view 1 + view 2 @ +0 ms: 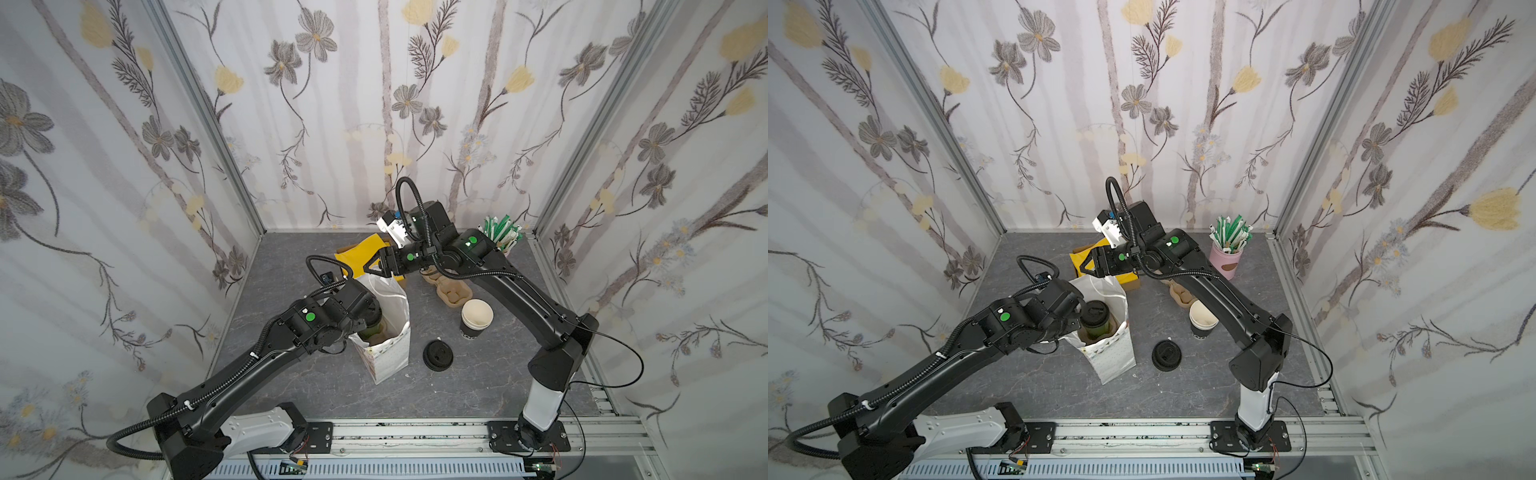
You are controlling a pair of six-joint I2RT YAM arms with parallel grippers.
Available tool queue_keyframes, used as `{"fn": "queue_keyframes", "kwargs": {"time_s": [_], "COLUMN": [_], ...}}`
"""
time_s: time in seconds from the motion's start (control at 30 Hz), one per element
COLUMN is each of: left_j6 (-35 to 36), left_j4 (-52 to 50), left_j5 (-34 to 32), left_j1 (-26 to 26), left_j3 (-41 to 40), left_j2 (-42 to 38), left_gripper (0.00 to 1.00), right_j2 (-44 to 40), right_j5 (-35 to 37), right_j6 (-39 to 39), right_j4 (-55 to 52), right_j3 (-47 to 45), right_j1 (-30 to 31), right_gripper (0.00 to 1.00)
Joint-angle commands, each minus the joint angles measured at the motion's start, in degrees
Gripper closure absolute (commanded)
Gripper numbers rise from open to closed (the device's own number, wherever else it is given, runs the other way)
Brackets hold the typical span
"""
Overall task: Pack a coffee takeout order
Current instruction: Place the coffee cup in the cup tray.
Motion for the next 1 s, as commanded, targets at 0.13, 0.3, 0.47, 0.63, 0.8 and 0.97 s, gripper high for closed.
{"fn": "queue_keyframes", "kwargs": {"time_s": [0.13, 0.3, 0.47, 0.63, 0.8, 0.97], "left_j6": [-0.36, -1.23, -2.67, -1.8, -1.33, -1.28], "left_j4": [-0.39, -0.31, 0.12, 0.8, 1.27, 1.53], "left_j5": [-2.49, -3.11, -1.87, -1.15, -1.14, -1.29], "left_j1": [0.43, 0.62, 0.59, 0.61, 0.73, 0.78], "left_j3": [0.36, 2.46, 3.89, 3.72, 2.29, 4.2], "left_j2": [-0.46, -1.43, -2.49, -3.3, -4.89, -5.25], "left_gripper": [0.83, 0.69, 0.6, 0.53, 0.52, 0.52], "right_j2": [-0.64, 0.79, -0.63, -1.76, -2.13, -2.45], "right_j5": [4.89, 11.37, 18.08, 24.27, 29.39, 33.55], "right_j6": [2.41, 4.0, 4.07, 1.86, -0.9, -0.57], "right_j4": [-1.27, -8.85, -13.37, -14.9, -15.25, -15.38], "right_j3": [4.96, 12.37, 14.53, 14.4, 14.54, 14.65], "right_j1": [-3.31, -7.84, -13.2, -19.27, -24.35, -31.89], "right_gripper": [0.35, 0.35, 0.35, 0.36, 0.4, 0.55]}}
